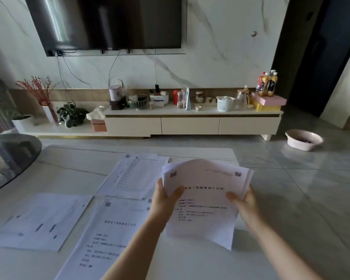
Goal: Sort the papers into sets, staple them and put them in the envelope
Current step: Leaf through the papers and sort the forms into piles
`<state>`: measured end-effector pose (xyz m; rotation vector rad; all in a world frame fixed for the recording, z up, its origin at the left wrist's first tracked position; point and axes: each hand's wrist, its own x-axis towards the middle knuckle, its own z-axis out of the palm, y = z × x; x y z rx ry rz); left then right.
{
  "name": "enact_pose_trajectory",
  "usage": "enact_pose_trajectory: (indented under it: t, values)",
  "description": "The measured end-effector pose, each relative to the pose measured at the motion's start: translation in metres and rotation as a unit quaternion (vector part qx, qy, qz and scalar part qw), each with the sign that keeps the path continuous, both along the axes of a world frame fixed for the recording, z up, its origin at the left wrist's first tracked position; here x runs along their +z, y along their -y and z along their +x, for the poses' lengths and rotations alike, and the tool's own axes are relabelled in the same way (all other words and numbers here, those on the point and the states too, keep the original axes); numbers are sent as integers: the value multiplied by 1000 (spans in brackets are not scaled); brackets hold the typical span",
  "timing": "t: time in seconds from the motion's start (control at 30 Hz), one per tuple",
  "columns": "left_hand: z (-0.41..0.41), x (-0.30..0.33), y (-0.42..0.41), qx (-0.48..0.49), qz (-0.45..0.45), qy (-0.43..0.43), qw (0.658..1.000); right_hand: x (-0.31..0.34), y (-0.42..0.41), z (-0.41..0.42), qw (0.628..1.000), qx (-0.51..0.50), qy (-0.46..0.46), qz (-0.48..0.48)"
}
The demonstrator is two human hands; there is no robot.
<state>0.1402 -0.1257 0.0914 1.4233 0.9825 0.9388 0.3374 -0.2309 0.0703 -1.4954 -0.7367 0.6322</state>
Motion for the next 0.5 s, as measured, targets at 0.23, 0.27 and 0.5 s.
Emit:
enact_pose_trajectory:
  t: [0.23,0.27,0.5]
  values:
    - [-2,0,-11,-23,-20,6,1000,5,0,0,1000,2,-10,-18]
    - [-3,-8,-9,-35,-30,-7,999,-2,2,-2,999,4,-7,-40]
    - [1,-55,4,-32,-65,-57,996,-30,12,-27,994,2,-27,-104]
